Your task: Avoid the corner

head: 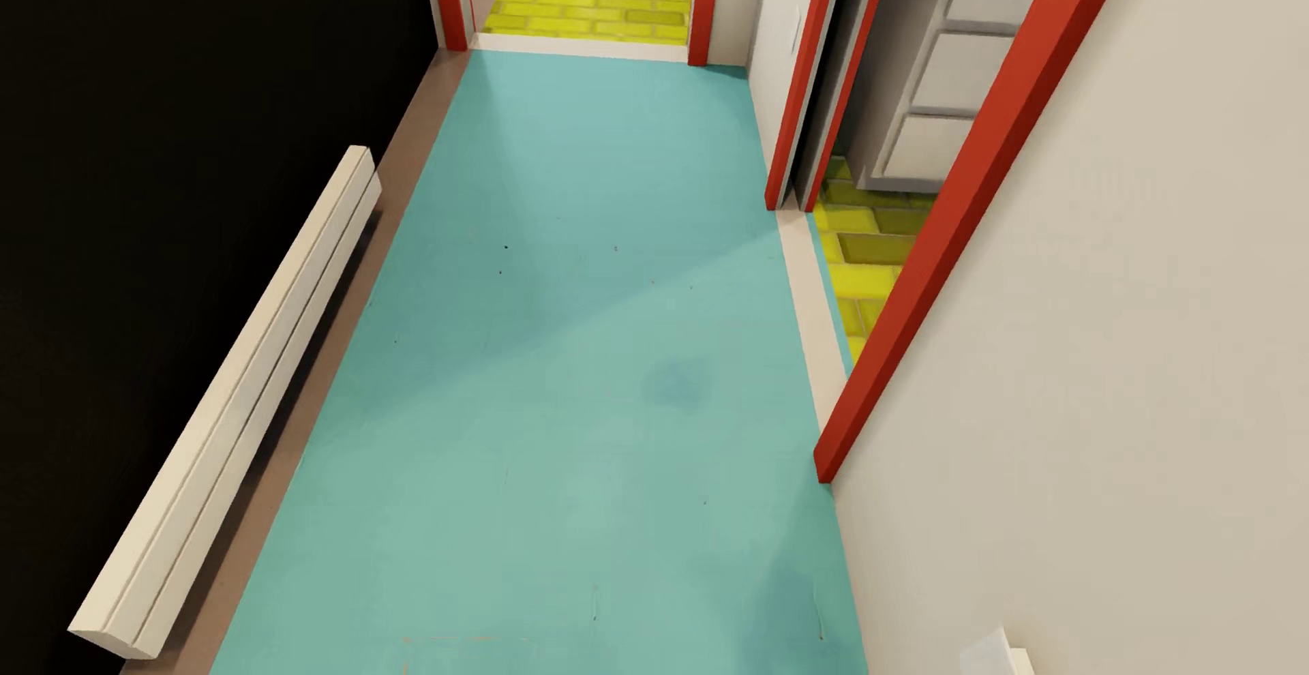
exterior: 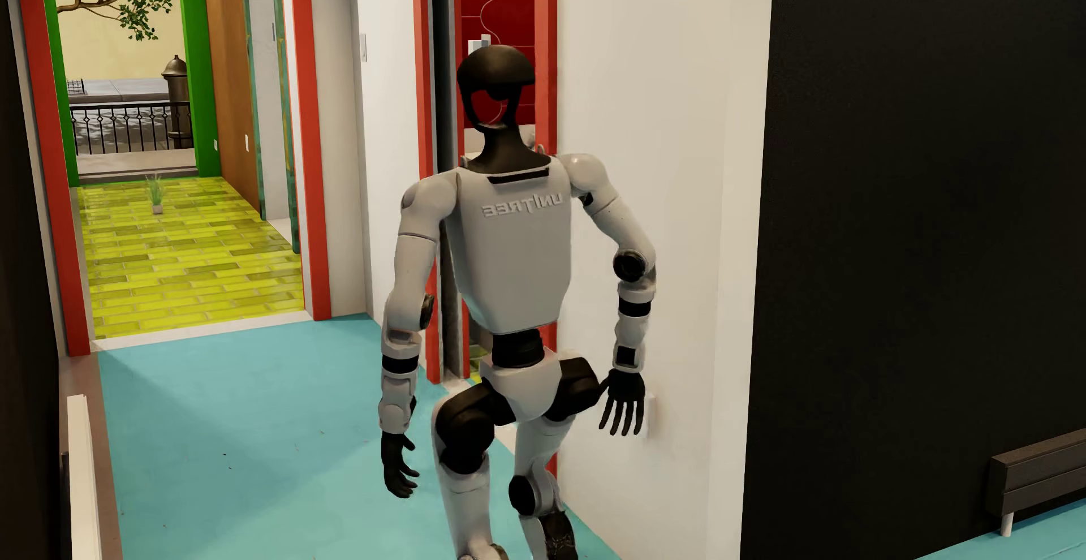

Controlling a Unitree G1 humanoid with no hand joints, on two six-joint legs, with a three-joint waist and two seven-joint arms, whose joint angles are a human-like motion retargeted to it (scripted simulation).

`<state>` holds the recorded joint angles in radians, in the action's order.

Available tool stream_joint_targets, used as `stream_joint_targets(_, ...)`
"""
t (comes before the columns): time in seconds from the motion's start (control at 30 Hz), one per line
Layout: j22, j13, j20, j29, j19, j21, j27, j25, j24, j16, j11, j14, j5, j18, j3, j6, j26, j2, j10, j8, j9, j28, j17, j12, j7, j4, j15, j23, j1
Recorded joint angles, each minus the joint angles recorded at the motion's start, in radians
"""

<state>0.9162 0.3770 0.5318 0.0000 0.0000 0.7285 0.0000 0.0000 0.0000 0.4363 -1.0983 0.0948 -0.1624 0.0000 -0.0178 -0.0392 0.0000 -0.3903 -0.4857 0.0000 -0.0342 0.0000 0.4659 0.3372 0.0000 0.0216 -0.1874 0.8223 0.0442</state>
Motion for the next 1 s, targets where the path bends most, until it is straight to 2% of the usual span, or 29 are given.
stream_joint_targets(0.07,-0.032,-0.007,-0.057,0.0,0.0,-0.088,0.0,0.0,0.0,0.003,0.336,0.019,-0.022,0.0,-0.059,-0.014,0.0,-0.013,0.017,0.0,-0.028,0.0,-0.029,-0.01,0.0,-0.006,-0.109,-0.059,0.094)
stream_joint_targets(0.1,-0.04,-0.006,-0.073,0.0,0.0,-0.098,0.0,0.0,0.0,0.01,0.505,0.028,-0.023,0.0,-0.076,-0.013,0.0,0.011,0.022,0.0,-0.045,0.0,-0.04,-0.017,0.0,-0.015,-0.105,-0.078,0.148)
stream_joint_targets(0.13,-0.048,-0.001,-0.086,0.0,0.0,-0.095,0.0,0.0,0.0,0.016,0.641,0.035,-0.014,0.0,-0.085,-0.011,0.0,0.029,0.026,0.0,-0.055,0.0,-0.045,-0.021,0.0,-0.028,-0.011,-0.092,0.196)
stream_joint_targets(0.17,-0.058,0.005,-0.099,0.0,0.0,-0.084,0.0,0.0,0.0,0.02,0.689,0.042,0.012,0.0,-0.092,-0.006,0.0,0.036,0.029,0.0,-0.057,0.0,-0.045,-0.019,0.0,-0.049,0.14,-0.098,0.231)
stream_joint_targets(0.2,-0.069,0.008,-0.112,0.0,0.0,-0.062,0.0,0.0,0.0,0.021,0.684,0.048,0.02,0.0,-0.087,-0.01,0.0,0.013,0.025,0.0,-0.054,0.0,-0.044,-0.011,0.0,-0.056,0.169,-0.083,0.262)
stream_joint_targets(0.27,-0.082,0.003,-0.146,0.0,0.0,0.014,0.0,0.0,0.0,0.012,0.64,0.019,0.0,0.0,-0.098,-0.044,0.0,-0.03,-0.002,0.0,-0.032,0.0,-0.043,0.037,0.0,-0.022,-0.084,0.001,0.301)
stream_joint_targets(0.3,-0.077,0.009,-0.147,0.0,0.0,0.063,0.0,0.0,0.0,0.002,0.603,-0.043,-0.016,0.0,-0.099,-0.072,0.0,-0.044,-0.039,0.0,-0.009,0.0,-0.039,0.074,0.0,0.012,-0.138,0.051,0.298)
stream_joint_targets(0.37,-0.023,0.032,-0.083,0.0,0.0,0.188,0.0,0.0,0.0,-0.016,0.581,-0.303,-0.035,0.0,-0.059,-0.12,0.0,0.031,-0.277,0.0,0.023,0.0,-0.019,0.124,0.0,0.1,-0.053,0.134,0.189)
stream_joint_targets(0.4,0.002,0.01,-0.033,0.0,0.0,0.278,0.0,0.0,0.0,-0.017,0.601,-0.4,-0.074,0.0,-0.013,-0.15,0.0,0.04,-0.475,0.0,0.06,0.0,-0.01,0.119,0.0,0.164,-0.009,0.159,0.013)
stream_joint_targets(0.43,0.028,-0.019,0.005,0.0,0.0,0.347,0.0,0.0,0.0,-0.018,0.616,-0.348,-0.086,0.0,0.037,-0.149,0.0,0.086,-0.639,0.0,0.067,0.0,-0.001,0.119,0.0,0.171,0.042,0.171,-0.117)
stream_joint_targets(0.47,0.046,-0.058,0.046,0.0,0.0,0.408,0.0,0.0,0.0,-0.016,0.638,-0.23,-0.086,0.0,0.076,-0.135,0.0,0.179,-0.755,0.0,0.045,0.0,0.005,0.127,0.0,0.179,0.119,0.175,-0.189)
stream_joint_targets(0.5,0.066,-0.095,0.086,0.0,0.0,0.416,0.0,0.0,0.0,-0.014,0.663,-0.13,-0.077,0.0,0.106,-0.115,0.0,0.285,-0.797,0.0,0.017,0.0,0.011,0.141,0.0,0.174,0.208,0.172,-0.237)
stream_joint_targets(0.53,0.084,-0.12,0.135,0.0,0.0,0.355,0.0,0.0,0.0,-0.014,0.682,-0.047,-0.061,0.0,0.125,-0.095,0.0,0.394,-0.773,0.0,-0.01,0.0,0.019,0.157,0.0,0.161,0.304,0.154,-0.272)
stream_joint_targets(0.57,0.114,-0.124,0.179,0.0,0.0,0.232,0.0,0.0,0.0,-0.02,0.679,0.012,-0.022,0.0,0.145,-0.067,0.0,0.494,-0.686,0.0,-0.039,0.0,0.029,0.165,0.0,0.119,0.384,0.11,-0.291)
stream_joint_targets(0.6,0.129,-0.141,0.225,0.0,0.0,0.109,0.0,0.0,0.0,-0.024,0.684,0.023,-0.01,0.0,0.164,-0.052,0.0,0.549,-0.561,0.0,-0.052,0.0,0.033,0.163,0.0,0.101,0.418,0.059,-0.325)
stream_joint_targets(0.63,0.133,-0.158,0.246,0.0,0.0,-0.006,0.0,0.0,0.0,-0.029,0.69,-0.029,0.001,0.0,0.178,-0.039,0.0,0.592,-0.405,0.0,-0.065,0.0,0.035,0.158,0.0,0.081,0.429,-0.001,-0.341)
stream_joint_targets(0.7,0.102,-0.196,0.217,0.0,0.0,-0.157,0.0,0.0,0.0,-0.038,0.692,-0.215,0.007,0.0,0.185,-0.034,0.0,0.661,-0.088,0.0,-0.072,0.0,0.042,0.155,0.0,0.062,0.437,-0.119,-0.347)
stream_joint_targets(0.73,0.079,-0.21,0.186,0.0,0.0,-0.19,0.0,0.0,0.0,-0.039,0.694,-0.256,0.015,0.0,0.186,-0.03,0.0,0.706,0.013,0.0,-0.079,0.0,0.044,0.155,0.0,0.058,0.432,-0.168,-0.327)
stream_joint_targets(0.8,0.05,-0.204,0.14,0.0,0.0,-0.208,0.0,0.0,0.0,-0.026,0.701,-0.223,0.037,0.0,0.179,-0.016,0.0,0.788,-0.02,0.0,-0.086,0.0,0.042,0.134,0.0,0.051,0.398,-0.234,-0.337)
stream_joint_targets(0.83,0.051,-0.183,0.117,0.0,0.0,-0.2,0.0,0.0,0.0,-0.018,0.708,-0.254,0.056,0.0,0.186,-0.005,0.0,0.815,-0.073,0.0,-0.077,0.0,0.034,0.117,0.0,0.044,0.349,-0.236,-0.347)
stream_joint_targets(0.87,0.063,-0.157,0.096,0.0,0.0,-0.171,0.0,0.0,0.0,-0.006,0.699,-0.246,0.086,0.0,0.195,0.018,0.0,0.829,-0.124,0.0,-0.069,0.0,0.016,0.098,0.0,0.029,0.257,-0.201,-0.341)
stream_joint_targets(0.93,0.089,-0.134,0.028,0.0,0.0,-0.015,0.0,0.0,0.0,0.011,0.489,-0.155,0.124,0.0,0.208,0.049,0.0,0.693,-0.136,0.0,-0.05,0.0,-0.028,0.054,0.0,0.006,-0.035,-0.057,-0.26)
stream_joint_targets(0.97,0.08,-0.14,-0.015,0.0,0.0,0.082,0.0,0.0,0.0,0.014,0.288,-0.118,0.124,0.0,0.193,0.058,0.0,0.533,-0.12,0.0,-0.03,0.0,-0.036,0.032,0.0,-0.003,-0.114,-0.002,-0.239)
stream_joint_targets(1.0,0.055,-0.129,-0.044,0.0,0.0,0.15,0.0,0.0,0.0,0.02,0.107,-0.094,0.117,0.0,0.149,0.06,0.0,0.394,-0.096,0.0,-0.026,0.0,-0.034,0.013,0.0,-0.017,-0.127,0.024,-0.205)
